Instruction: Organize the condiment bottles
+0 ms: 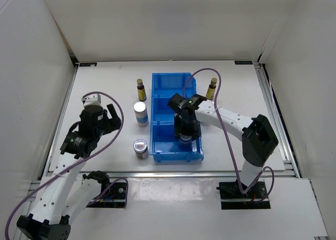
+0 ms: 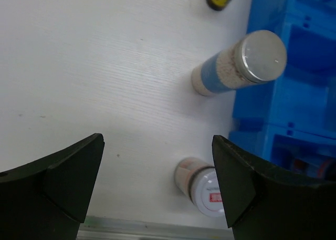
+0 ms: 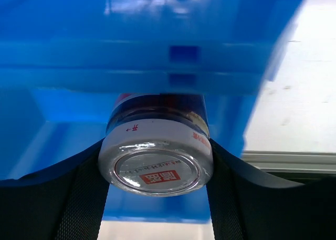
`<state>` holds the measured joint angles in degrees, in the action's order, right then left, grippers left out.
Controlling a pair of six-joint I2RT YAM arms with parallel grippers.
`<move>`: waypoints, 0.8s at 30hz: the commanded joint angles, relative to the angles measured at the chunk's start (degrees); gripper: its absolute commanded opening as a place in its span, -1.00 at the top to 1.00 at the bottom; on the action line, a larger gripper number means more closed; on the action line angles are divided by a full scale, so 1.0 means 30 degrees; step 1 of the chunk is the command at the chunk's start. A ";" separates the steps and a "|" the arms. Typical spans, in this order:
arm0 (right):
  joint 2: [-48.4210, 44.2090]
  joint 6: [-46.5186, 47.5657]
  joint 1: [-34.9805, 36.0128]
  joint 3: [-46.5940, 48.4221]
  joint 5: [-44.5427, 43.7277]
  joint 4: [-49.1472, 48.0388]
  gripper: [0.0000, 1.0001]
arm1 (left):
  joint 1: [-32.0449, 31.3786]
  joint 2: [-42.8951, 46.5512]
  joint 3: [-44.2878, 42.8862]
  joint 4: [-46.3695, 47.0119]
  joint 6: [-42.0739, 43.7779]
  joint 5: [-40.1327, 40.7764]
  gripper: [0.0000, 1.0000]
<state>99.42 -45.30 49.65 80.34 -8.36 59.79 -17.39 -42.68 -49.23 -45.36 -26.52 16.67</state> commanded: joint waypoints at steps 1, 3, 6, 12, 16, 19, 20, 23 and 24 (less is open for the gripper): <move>0.0111 -0.1773 0.0150 0.1024 0.0824 -0.0416 1.00 | -0.0064 -0.1035 -0.1607 -0.1721 -0.2023 -0.3348 -0.87; 0.0113 -0.2271 0.0326 0.0180 0.0824 -0.0797 0.91 | -0.0064 -0.1244 -0.1608 -0.2103 -0.3193 -0.4437 -0.91; 0.0113 -0.2449 0.0326 -0.0234 0.0824 -0.1033 0.88 | -0.0064 -0.1011 -0.0674 -0.2105 -0.4221 -0.5700 -0.98; -0.0502 -0.2799 0.0500 -0.0646 0.0271 -0.0801 -0.06 | -0.0532 -0.0451 0.0649 -0.2281 -0.4868 -0.6053 -0.98; -0.2486 -0.4056 0.1609 -0.0821 -0.2069 -0.0594 -1.00 | -0.1146 -0.2119 0.0680 -0.2281 -0.4872 -0.6229 -0.98; -0.4040 -0.4498 0.3222 -0.0995 -0.5408 -0.0242 -1.00 | -0.1907 -0.2853 0.0853 -0.1670 -0.4870 -0.5702 -0.98; -0.4337 -0.4732 0.3632 -0.1200 -0.6228 0.0019 -1.00 | -0.2083 -0.2855 0.0854 -0.1434 -0.4870 -0.5702 -0.98; -0.5217 -0.6079 0.4865 -0.2313 -0.8021 0.0021 -1.00 | -0.2697 -0.3174 0.1526 -0.0759 -0.5102 -0.5936 -0.98; -0.5567 -0.6633 0.5041 -0.2548 -0.8198 0.0021 -1.00 | -0.3106 -0.3641 0.1528 -0.0439 -0.5336 -0.6110 -0.98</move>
<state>84.20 -59.27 63.70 75.42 -24.12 57.32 -24.75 -52.40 -45.32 -49.93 -40.99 -0.47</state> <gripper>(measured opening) 0.998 0.992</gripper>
